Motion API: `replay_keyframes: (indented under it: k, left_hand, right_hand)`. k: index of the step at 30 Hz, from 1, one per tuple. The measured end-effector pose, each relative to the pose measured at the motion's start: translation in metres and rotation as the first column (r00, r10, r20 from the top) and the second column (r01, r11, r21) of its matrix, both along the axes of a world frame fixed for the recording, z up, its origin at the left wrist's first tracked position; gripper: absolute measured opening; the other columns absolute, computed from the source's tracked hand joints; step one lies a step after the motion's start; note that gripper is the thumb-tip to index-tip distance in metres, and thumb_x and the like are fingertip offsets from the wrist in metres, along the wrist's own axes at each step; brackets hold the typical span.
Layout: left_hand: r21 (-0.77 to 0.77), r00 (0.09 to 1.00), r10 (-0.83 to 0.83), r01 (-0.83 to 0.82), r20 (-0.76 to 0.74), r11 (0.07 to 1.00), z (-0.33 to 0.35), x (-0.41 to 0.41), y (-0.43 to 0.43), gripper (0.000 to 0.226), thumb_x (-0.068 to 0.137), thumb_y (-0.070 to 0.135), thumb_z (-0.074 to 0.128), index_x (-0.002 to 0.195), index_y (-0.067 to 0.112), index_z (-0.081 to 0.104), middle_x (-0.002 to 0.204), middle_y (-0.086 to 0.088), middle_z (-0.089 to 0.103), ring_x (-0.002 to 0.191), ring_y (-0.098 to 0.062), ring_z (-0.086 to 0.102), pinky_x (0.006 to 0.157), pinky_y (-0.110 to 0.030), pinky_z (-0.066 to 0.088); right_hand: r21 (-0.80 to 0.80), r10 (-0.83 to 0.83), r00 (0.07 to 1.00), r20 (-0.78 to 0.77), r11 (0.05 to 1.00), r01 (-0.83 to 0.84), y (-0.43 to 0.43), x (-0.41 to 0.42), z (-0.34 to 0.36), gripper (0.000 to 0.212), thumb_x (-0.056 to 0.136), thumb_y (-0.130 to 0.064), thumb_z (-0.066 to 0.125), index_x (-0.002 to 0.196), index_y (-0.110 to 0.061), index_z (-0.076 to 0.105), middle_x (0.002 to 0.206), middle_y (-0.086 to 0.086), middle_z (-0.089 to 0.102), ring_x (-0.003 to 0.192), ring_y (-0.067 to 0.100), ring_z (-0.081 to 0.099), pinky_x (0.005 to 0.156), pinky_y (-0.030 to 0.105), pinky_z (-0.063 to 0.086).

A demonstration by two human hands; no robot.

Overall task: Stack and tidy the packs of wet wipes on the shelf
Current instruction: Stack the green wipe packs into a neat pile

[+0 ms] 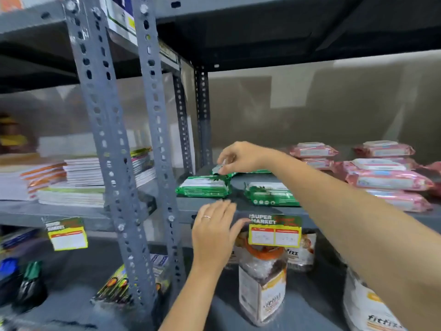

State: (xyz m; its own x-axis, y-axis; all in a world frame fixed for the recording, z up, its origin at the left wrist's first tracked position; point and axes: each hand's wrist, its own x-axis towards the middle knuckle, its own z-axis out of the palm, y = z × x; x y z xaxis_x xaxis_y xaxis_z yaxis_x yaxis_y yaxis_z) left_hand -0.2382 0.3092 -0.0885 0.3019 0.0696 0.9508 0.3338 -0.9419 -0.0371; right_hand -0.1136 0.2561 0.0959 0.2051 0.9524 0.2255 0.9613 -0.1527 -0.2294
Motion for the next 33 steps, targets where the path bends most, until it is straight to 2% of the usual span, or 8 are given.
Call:
replay_keyframes:
  k: [4,7,11,17,21,24,29,33]
  left_hand:
    - [-0.035,0.998,-0.049,0.05,0.038,0.998,0.002,0.002,-0.007,0.042,0.09,0.047,0.058,0.103,0.009,0.07,0.101,-0.003,0.07,0.096,-0.02,0.06,0.089,-0.033,0.045]
    - [-0.061,0.998,-0.054,0.055,0.027,0.997,0.001,0.001,-0.004,0.041,0.09,0.047,0.058,0.106,0.011,0.069,0.105,-0.003,0.069,0.098,-0.02,0.058,0.091,-0.032,0.043]
    - [-0.036,0.998,-0.056,0.056,0.02,0.998,0.0,0.003,0.001,0.042,0.089,0.049,0.059,0.104,0.011,0.07,0.104,-0.002,0.07,0.098,-0.021,0.061,0.09,-0.032,0.045]
    - [-0.01,0.996,-0.075,0.076,0.046,0.997,-0.003,0.003,0.003,0.04,0.088,0.049,0.061,0.101,0.013,0.073,0.104,0.0,0.071,0.1,-0.018,0.064,0.093,-0.032,0.045]
    - [-0.019,0.996,-0.056,0.057,0.063,0.998,-0.005,0.007,0.002,0.04,0.089,0.048,0.059,0.102,0.013,0.073,0.106,0.0,0.072,0.102,-0.016,0.064,0.097,-0.032,0.043]
    - [-0.028,0.995,-0.065,0.067,0.079,0.997,-0.005,0.007,0.001,0.041,0.089,0.048,0.058,0.102,0.012,0.073,0.106,0.0,0.072,0.101,-0.016,0.064,0.097,-0.032,0.043]
    - [-0.043,0.997,-0.055,0.058,0.06,0.997,-0.006,0.007,0.0,0.041,0.088,0.048,0.06,0.104,0.012,0.073,0.107,-0.001,0.071,0.103,-0.017,0.064,0.096,-0.035,0.045]
    - [-0.065,0.998,-0.049,0.052,0.047,0.997,-0.007,0.008,0.001,0.04,0.087,0.046,0.063,0.106,0.012,0.072,0.109,0.0,0.071,0.104,-0.017,0.064,0.098,-0.036,0.043]
  right_hand:
    - [-0.24,-0.05,0.996,-0.071,0.97,0.032,0.04,-0.013,-0.014,0.068,0.08,-0.05,0.068,0.138,-0.019,0.05,0.147,0.002,0.044,0.132,0.019,0.043,0.105,0.03,0.032]
    - [-0.336,-0.081,0.993,-0.08,0.941,0.05,0.055,-0.015,-0.019,0.076,0.078,-0.047,0.071,0.143,-0.021,0.041,0.152,0.0,0.032,0.138,0.021,0.034,0.104,0.031,0.031]
    - [-0.254,-0.074,0.996,-0.055,0.966,0.057,0.062,-0.014,-0.015,0.075,0.071,-0.041,0.08,0.136,-0.018,0.049,0.133,-0.001,0.045,0.112,0.016,0.046,0.088,0.026,0.037]
    - [-0.038,-0.129,0.99,-0.058,0.991,0.127,0.019,0.003,0.015,0.065,0.068,-0.05,0.078,0.123,-0.022,0.059,0.128,-0.001,0.055,0.117,0.019,0.052,0.1,0.036,0.042]
    - [-0.038,-0.239,0.969,-0.057,0.971,0.237,-0.037,0.026,0.023,0.056,0.068,-0.053,0.076,0.115,-0.027,0.062,0.111,-0.007,0.055,0.106,0.016,0.051,0.09,0.031,0.041]
    - [-0.154,-0.259,0.964,-0.057,0.957,0.247,-0.066,0.046,0.006,0.055,0.07,-0.046,0.077,0.119,-0.031,0.059,0.122,-0.001,0.057,0.115,0.02,0.053,0.099,0.035,0.041]
    - [-0.271,-0.225,0.953,-0.202,0.948,0.166,-0.088,0.057,-0.01,0.066,0.076,-0.042,0.075,0.133,-0.041,0.043,0.148,-0.002,0.036,0.138,0.021,0.033,0.113,0.043,0.028]
    - [-0.228,-0.154,0.946,-0.285,0.97,0.089,-0.089,0.052,0.002,0.06,0.081,-0.036,0.071,0.134,-0.043,0.043,0.147,-0.002,0.041,0.137,0.017,0.036,0.114,0.041,0.028]
